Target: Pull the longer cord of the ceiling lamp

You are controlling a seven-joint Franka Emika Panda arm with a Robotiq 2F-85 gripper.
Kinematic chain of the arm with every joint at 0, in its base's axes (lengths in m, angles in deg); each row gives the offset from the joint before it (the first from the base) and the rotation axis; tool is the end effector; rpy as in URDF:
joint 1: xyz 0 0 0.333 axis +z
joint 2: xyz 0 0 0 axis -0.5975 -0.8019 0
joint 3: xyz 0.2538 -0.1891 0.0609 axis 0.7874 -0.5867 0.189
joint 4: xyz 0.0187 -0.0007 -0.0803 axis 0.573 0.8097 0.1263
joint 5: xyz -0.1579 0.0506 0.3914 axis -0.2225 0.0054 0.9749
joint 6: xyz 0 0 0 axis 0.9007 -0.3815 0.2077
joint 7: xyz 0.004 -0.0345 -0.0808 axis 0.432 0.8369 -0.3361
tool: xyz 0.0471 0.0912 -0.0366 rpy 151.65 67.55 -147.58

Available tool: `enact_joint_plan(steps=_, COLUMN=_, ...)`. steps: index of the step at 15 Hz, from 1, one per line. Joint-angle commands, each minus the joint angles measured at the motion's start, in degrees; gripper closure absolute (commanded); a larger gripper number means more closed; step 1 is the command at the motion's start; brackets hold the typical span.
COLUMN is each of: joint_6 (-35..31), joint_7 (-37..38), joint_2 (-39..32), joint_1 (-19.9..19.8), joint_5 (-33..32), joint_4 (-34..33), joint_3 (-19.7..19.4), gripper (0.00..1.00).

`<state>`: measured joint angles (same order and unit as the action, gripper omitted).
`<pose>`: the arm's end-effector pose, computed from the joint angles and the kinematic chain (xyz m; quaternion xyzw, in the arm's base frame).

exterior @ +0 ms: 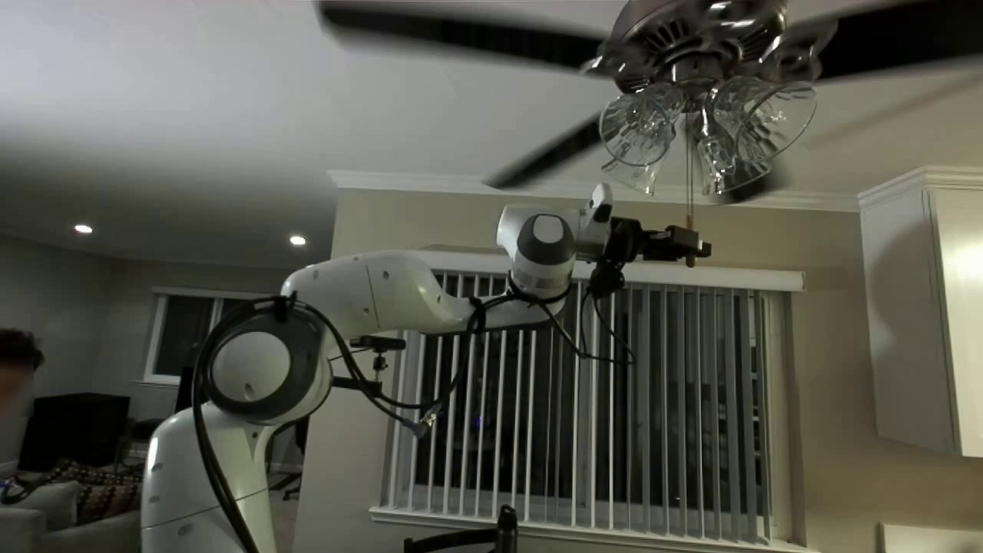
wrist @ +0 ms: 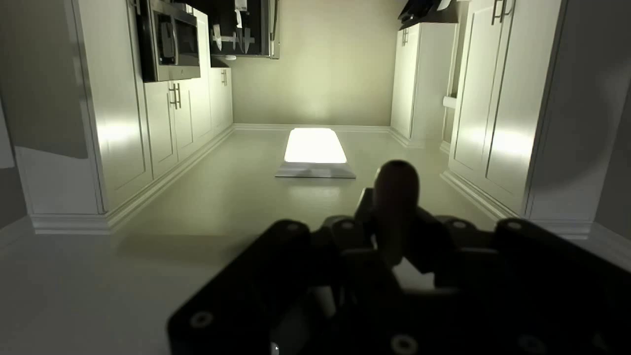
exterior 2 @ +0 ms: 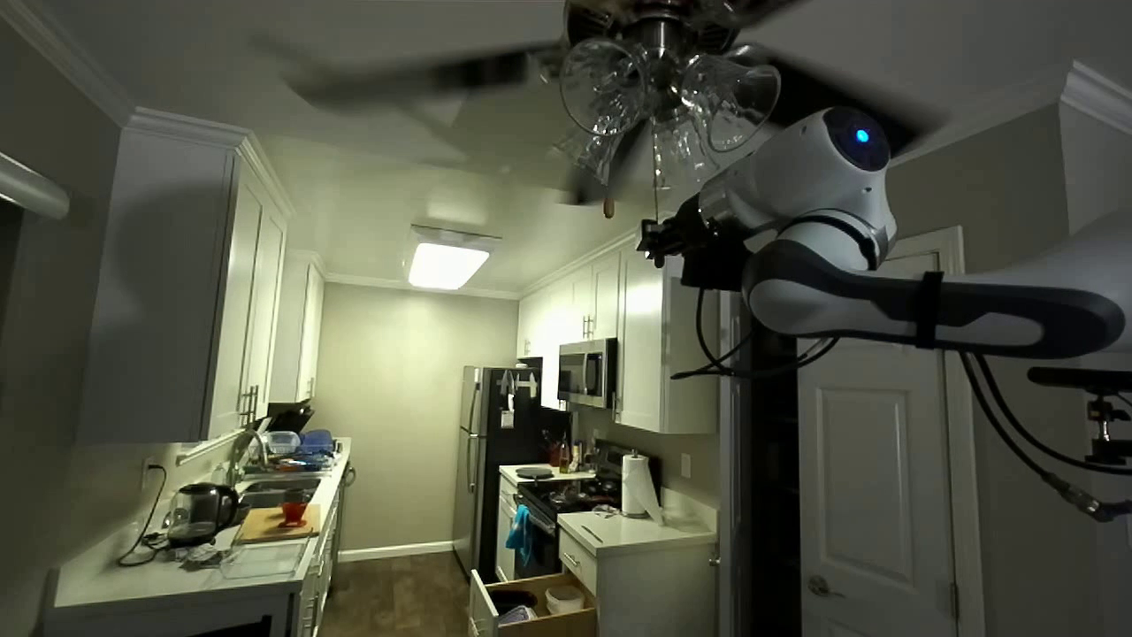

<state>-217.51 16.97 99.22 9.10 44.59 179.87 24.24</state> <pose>0.4759 0.1421 0.9169 0.7269 -0.0826 0.6776 0.0752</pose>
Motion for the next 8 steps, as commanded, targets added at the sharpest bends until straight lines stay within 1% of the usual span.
enact_joint_plan(steps=1, joint_6=0.81, joint_7=1.55, joint_2=0.33, joint_1=5.14, joint_5=-2.20, joint_4=2.88, joint_3=-3.83, gripper=0.98)
enact_joint_plan(steps=2, joint_6=0.61, joint_7=1.70, joint_2=0.40, joint_1=6.02, joint_5=-2.33, joint_4=2.76, joint_3=-4.50, gripper=0.65)
enact_joint_plan(steps=3, joint_6=0.61, joint_7=1.49, joint_2=0.50, joint_1=6.93, joint_5=-2.36, joint_4=2.71, joint_3=-5.11, gripper=0.65)
enact_joint_plan(steps=8, joint_6=0.91, joint_7=-0.01, joint_2=1.21, joint_1=11.34, joint_5=-0.87, joint_4=5.47, joint_3=-8.17, gripper=0.34)
